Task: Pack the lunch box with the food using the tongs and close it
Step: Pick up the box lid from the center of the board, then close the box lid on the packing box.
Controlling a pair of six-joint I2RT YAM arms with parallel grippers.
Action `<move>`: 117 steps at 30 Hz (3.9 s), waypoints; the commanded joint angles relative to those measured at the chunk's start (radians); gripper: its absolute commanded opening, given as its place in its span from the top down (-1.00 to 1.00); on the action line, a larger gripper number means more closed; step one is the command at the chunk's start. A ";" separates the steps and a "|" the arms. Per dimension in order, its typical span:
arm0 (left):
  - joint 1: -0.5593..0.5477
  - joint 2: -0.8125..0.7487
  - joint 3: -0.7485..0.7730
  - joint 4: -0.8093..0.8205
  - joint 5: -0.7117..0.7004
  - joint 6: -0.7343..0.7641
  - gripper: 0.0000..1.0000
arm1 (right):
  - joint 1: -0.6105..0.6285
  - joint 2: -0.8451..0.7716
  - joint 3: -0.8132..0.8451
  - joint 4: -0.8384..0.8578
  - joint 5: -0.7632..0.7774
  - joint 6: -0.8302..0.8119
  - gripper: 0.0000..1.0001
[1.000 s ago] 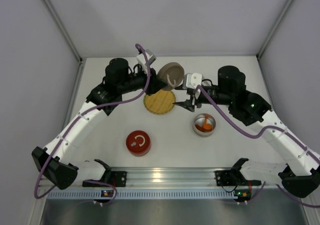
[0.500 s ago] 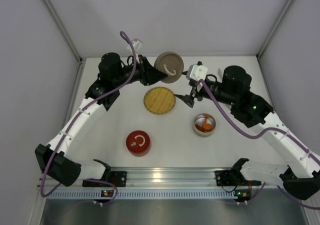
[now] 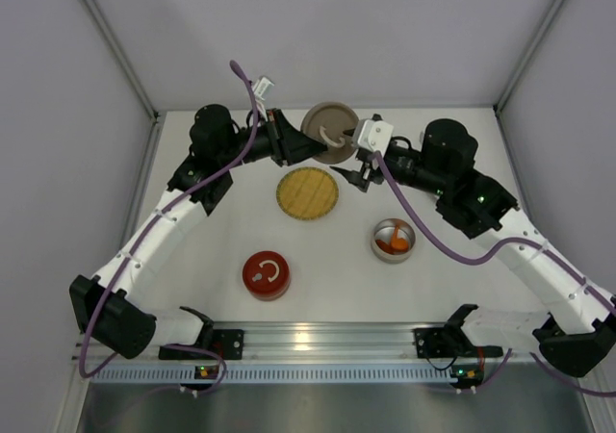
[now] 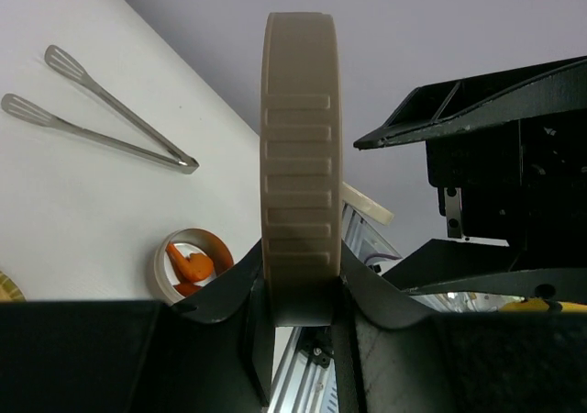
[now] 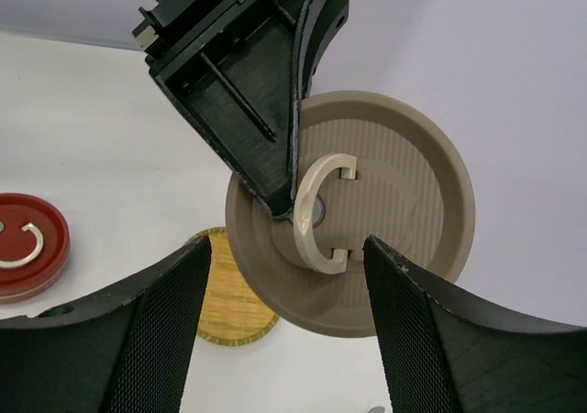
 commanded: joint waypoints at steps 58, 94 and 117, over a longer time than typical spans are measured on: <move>-0.022 -0.045 -0.106 0.167 0.075 -0.094 1.00 | 0.029 0.077 0.079 -0.097 0.022 -0.134 0.68; 0.421 -0.022 -0.143 -0.266 0.306 0.345 -0.96 | -0.411 0.071 -0.200 -0.740 -0.366 -0.757 1.00; 0.421 0.059 -0.198 -0.185 0.299 0.310 -0.96 | -0.552 0.261 -0.306 -0.601 -0.490 -1.012 1.00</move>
